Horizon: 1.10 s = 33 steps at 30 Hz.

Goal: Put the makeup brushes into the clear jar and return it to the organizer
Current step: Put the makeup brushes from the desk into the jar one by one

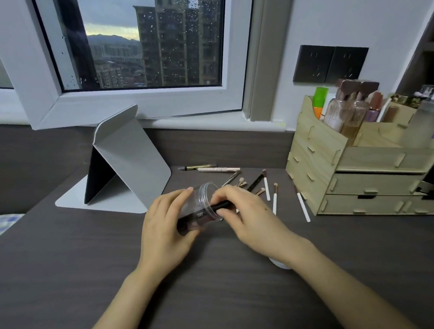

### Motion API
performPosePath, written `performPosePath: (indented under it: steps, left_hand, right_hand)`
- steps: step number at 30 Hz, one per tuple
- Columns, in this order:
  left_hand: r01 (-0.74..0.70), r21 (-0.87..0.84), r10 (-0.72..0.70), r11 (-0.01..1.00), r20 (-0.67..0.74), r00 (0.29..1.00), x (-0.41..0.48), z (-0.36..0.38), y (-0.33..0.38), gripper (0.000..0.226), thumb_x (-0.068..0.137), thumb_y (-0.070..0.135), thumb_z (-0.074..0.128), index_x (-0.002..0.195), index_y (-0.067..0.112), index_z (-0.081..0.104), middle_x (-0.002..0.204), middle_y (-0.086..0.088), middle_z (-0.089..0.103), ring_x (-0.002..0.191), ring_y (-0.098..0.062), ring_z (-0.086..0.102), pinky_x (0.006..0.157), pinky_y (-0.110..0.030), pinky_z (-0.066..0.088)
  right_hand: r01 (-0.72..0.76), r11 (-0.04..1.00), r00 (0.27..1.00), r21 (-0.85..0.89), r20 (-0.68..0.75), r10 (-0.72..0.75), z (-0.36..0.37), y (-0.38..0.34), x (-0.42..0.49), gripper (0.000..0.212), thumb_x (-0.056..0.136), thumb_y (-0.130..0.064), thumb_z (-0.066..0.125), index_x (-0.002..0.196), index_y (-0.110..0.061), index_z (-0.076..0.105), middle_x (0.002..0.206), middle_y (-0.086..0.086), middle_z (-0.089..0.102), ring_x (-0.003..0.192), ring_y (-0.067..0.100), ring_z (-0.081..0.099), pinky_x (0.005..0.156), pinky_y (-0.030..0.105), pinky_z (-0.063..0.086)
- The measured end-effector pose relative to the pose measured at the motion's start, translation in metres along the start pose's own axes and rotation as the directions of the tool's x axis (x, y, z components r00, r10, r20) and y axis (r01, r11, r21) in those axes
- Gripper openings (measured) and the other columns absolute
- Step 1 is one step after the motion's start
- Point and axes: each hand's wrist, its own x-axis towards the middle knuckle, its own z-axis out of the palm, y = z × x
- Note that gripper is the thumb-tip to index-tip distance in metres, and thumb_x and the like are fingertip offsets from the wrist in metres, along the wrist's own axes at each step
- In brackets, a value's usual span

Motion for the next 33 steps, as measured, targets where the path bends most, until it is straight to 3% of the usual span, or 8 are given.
performPosePath:
  steps: [5, 9, 11, 13, 18, 25, 28, 33]
  left_hand:
    - [0.006, 0.001, -0.006, 1.0, 0.007, 1.0, 0.0, 0.0, -0.002, 0.074, 0.059, 0.022, 0.078, 0.125, 0.014, 0.046, 0.114, -0.008, 0.061, 0.102, -0.021, 0.051, 0.091, -0.021, 0.032]
    - [0.089, -0.007, -0.089, 0.996, -0.011, 0.996, 0.003, -0.002, -0.002, 0.075, 0.057, 0.029, 0.078, 0.124, 0.015, 0.047, 0.114, -0.008, 0.061, 0.102, -0.019, 0.049, 0.09, -0.019, 0.03]
    - [0.119, -0.014, -0.119, 0.993, -0.026, 0.993, 0.004, -0.003, -0.002, 0.075, 0.056, 0.03, 0.077, 0.124, 0.014, 0.048, 0.113, -0.008, 0.061, 0.101, -0.018, 0.048, 0.089, -0.015, 0.028]
    - [0.137, -0.024, -0.138, 0.99, -0.032, 0.99, 0.005, -0.004, -0.003, 0.076, 0.056, 0.029, 0.079, 0.124, 0.013, 0.049, 0.113, -0.008, 0.061, 0.101, -0.017, 0.048, 0.091, -0.01, 0.025]
    - [0.162, -0.028, -0.163, 0.986, -0.053, 0.985, 0.007, -0.004, -0.005, 0.077, 0.056, 0.03, 0.08, 0.124, 0.015, 0.047, 0.113, -0.006, 0.061, 0.102, -0.017, 0.047, 0.091, -0.006, 0.021]
    - [0.128, -0.027, -0.13, 0.991, -0.041, 0.991, 0.008, -0.001, -0.005, 0.079, 0.056, 0.029, 0.082, 0.125, 0.017, 0.046, 0.114, -0.004, 0.061, 0.103, -0.015, 0.047, 0.093, -0.004, 0.021]
    - [0.14, -0.026, -0.141, 0.99, -0.052, 0.989, 0.008, 0.0, -0.005, 0.076, 0.057, 0.033, 0.077, 0.125, 0.019, 0.045, 0.114, -0.004, 0.061, 0.102, -0.015, 0.047, 0.092, -0.005, 0.022]
    - [0.152, -0.017, -0.153, 0.988, -0.072, 0.986, 0.006, 0.001, -0.006, 0.076, 0.057, 0.033, 0.076, 0.125, 0.019, 0.045, 0.113, -0.005, 0.061, 0.102, -0.016, 0.047, 0.089, -0.015, 0.028]
  right_hand:
    - [-0.072, 0.968, 0.997, 0.239, 0.045, 0.063, -0.004, 0.011, 0.0, 0.026, 0.085, -0.015, 0.052, 0.098, -0.034, 0.063, 0.104, 0.005, 0.066, 0.091, 0.023, 0.062, 0.082, 0.031, 0.05]
    - [-0.177, 0.874, 0.946, 0.453, -0.165, 0.277, -0.016, 0.048, 0.013, 0.028, 0.089, 0.005, 0.049, 0.09, -0.015, 0.069, 0.087, 0.001, 0.071, 0.071, 0.007, 0.061, 0.066, 0.022, 0.05]
    - [-0.335, 0.935, 0.883, 0.115, -0.309, 0.355, -0.015, 0.09, 0.028, 0.024, 0.088, 0.002, 0.05, 0.092, -0.01, 0.071, 0.092, 0.007, 0.073, 0.081, 0.012, 0.063, 0.072, 0.027, 0.048]
    - [-0.413, 0.848, 0.905, -0.333, -0.253, 0.342, -0.013, 0.13, 0.041, 0.025, 0.089, -0.005, 0.05, 0.101, -0.009, 0.071, 0.105, 0.009, 0.073, 0.098, 0.027, 0.06, 0.084, 0.034, 0.048]
    - [-0.063, 0.576, 0.949, -0.815, 0.129, 0.286, -0.011, 0.166, 0.065, 0.025, 0.085, -0.002, 0.047, 0.096, -0.012, 0.067, 0.101, 0.007, 0.068, 0.103, 0.029, 0.049, 0.073, 0.035, 0.04]
    - [0.283, 0.399, 0.922, -0.872, 0.362, 0.138, -0.011, 0.172, 0.084, 0.019, 0.084, -0.004, 0.056, 0.09, -0.016, 0.069, 0.09, 0.002, 0.07, 0.096, 0.026, 0.054, 0.07, 0.032, 0.035]
    - [0.366, 0.379, 0.915, -0.85, 0.403, 0.018, -0.019, 0.171, 0.084, 0.03, 0.047, -0.008, 0.088, 0.067, -0.021, 0.069, 0.053, -0.006, 0.064, 0.061, 0.02, 0.06, 0.05, 0.022, 0.041]
    - [0.311, 0.505, 0.884, -0.805, 0.441, 0.159, -0.023, 0.179, 0.074, 0.027, 0.091, -0.005, 0.043, 0.115, -0.011, 0.052, 0.103, 0.01, 0.067, 0.102, 0.029, 0.055, 0.084, 0.037, 0.042]
